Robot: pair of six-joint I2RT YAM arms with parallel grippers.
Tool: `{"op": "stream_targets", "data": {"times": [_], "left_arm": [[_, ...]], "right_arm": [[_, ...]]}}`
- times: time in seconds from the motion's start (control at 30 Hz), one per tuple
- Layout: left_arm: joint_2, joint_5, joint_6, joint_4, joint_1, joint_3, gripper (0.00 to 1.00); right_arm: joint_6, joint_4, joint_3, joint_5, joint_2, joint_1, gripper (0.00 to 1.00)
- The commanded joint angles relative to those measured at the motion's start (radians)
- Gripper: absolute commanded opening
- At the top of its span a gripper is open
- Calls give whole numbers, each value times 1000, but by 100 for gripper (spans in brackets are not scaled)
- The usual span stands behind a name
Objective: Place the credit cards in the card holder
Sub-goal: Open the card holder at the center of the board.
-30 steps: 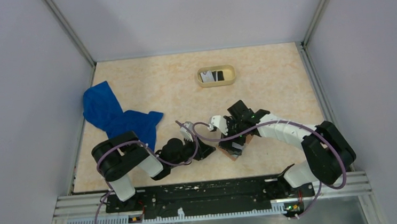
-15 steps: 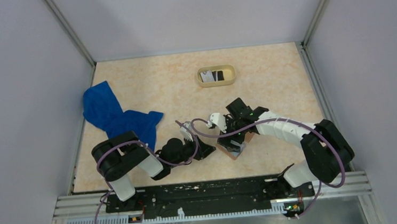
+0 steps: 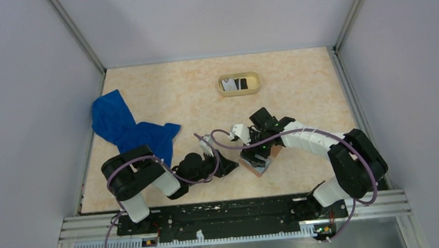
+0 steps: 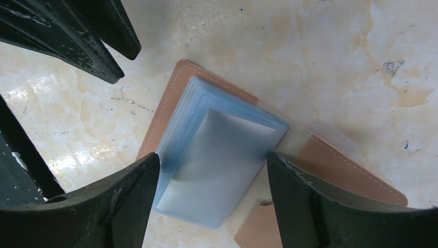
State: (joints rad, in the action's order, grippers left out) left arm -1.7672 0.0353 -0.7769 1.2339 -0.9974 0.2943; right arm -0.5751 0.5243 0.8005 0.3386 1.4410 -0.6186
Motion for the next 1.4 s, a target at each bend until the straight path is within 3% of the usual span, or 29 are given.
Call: {"op": "stream_targets", "data": {"times": [0.0,0.3,0.5,0.67,0.83,1.03,1.2,1.37], "left_arm": [[-8,8,4,41,-6,6,27],[-6,10,5,44,-5,5,27],[-6,12,7,45,-6,5,27],[-5,24,11,51,-5,6,27],[-5,64,27,52,-6,31,27],[-23,89,42,4,-6,116,26],[-54,101,46,-53,-5,182,26],[-113,104,46,-89,-4,245,25]], "right_arm": [[6,-6,34,-20,13,2,74],[6,12,48,0,19,2,66],[5,10,47,-21,25,2,55],[11,8,53,-36,26,3,37],[29,39,72,84,21,43,26],[36,89,92,249,46,115,25],[45,90,98,250,57,133,27],[51,70,91,217,24,136,36]]}}
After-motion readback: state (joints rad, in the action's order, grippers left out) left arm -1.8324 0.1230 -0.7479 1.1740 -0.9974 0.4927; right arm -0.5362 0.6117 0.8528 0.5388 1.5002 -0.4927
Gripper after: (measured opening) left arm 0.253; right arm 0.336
